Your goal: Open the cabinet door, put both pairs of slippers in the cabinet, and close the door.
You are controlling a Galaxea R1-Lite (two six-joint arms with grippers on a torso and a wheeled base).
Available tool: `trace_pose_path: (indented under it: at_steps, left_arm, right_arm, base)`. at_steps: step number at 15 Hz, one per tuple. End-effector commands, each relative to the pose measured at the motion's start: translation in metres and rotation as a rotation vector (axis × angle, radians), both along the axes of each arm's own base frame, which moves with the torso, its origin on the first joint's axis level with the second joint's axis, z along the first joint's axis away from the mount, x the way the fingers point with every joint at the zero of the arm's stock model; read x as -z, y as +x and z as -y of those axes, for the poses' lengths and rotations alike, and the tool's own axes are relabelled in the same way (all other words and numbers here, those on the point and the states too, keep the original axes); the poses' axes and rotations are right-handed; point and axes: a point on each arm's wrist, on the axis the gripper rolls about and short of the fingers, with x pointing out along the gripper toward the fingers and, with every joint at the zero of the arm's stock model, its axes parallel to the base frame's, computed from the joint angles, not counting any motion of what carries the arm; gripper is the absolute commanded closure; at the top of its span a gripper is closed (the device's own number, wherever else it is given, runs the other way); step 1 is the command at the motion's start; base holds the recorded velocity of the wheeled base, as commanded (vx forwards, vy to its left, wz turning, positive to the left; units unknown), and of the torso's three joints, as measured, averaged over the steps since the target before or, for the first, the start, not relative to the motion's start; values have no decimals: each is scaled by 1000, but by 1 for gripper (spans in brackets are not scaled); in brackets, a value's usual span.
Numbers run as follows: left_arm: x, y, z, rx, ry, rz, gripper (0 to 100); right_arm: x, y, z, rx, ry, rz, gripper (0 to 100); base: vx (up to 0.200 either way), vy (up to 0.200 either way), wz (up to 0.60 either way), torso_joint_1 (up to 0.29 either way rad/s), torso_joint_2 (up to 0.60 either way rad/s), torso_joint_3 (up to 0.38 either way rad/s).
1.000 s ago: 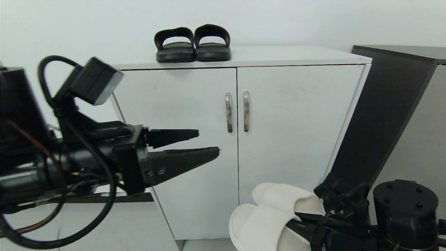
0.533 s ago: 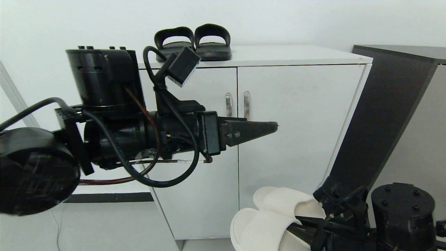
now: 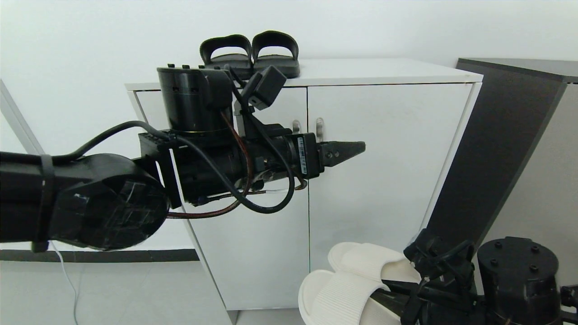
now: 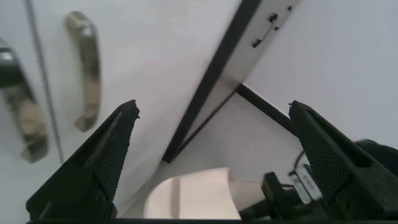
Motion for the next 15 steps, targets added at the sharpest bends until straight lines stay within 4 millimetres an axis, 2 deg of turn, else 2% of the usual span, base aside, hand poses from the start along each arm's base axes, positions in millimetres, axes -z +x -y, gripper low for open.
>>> trace_pose_path:
  at_steps: [1,4,11,15]
  left_arm:
    - [1,4,3,-7,0,0,0]
    - [4,10,6,-52,8,-3,0]
    - [6,18,-1,-101,12,-6,0]
    - [10,28,6,-102,17,-12,0]
  right_arm:
    - [0,0,0,2,-1,-1,100]
    - [1,0,0,2,-2,-2,100]
    - [2,1,0,1,-7,-5,100]
    - [3,1,0,1,-9,-6,100]
  base:
    - [0,0,0,0,0,0]
    - [0,0,0,0,0,0]
    - [0,0,0,0,0,0]
    - [0,0,0,0,0,0]
